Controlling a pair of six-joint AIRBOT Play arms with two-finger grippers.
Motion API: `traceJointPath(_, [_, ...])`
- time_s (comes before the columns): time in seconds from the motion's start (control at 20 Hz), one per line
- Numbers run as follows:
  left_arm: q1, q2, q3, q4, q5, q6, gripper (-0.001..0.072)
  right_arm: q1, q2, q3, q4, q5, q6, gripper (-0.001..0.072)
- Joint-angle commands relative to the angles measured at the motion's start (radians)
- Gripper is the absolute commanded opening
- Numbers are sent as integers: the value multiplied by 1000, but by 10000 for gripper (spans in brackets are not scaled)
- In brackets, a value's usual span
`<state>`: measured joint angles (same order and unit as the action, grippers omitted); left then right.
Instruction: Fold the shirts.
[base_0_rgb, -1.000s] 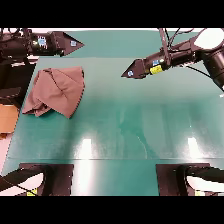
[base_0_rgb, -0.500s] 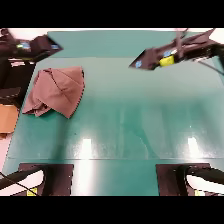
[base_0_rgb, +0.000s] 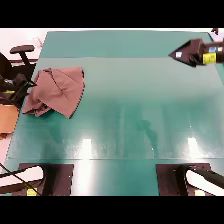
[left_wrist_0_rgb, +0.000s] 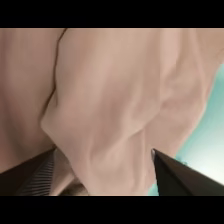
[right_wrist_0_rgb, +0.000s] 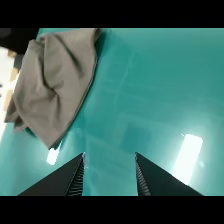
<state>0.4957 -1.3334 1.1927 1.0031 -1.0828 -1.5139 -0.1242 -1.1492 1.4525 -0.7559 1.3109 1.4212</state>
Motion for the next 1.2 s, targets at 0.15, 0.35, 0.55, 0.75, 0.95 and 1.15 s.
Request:
traceJointPath(0.15, [21, -126, -51, -106, 98, 56, 671, -31, 69, -271, 5, -87, -20, 379])
traceJointPath(0.35, [19, -174, -50, -161, 108, 58, 537, 27, 92, -320, 5, -144, -20, 379])
traceJointPath(0.55, [19, -167, -47, -389, 69, 220, 19, 85, 89, -320, 4, -192, -19, 378])
traceJointPath(0.75, [1, -160, 46, -649, -149, 319, 16, 151, 45, -320, 4, -208, -19, 379])
traceJointPath(0.95, [-138, -74, 217, -789, -220, 299, 16, 200, 15, -320, 4, -262, -16, 378])
traceJointPath(1.15, [-409, -42, 467, -785, -196, 255, 16, 206, -10, -320, 4, -257, -15, 383])
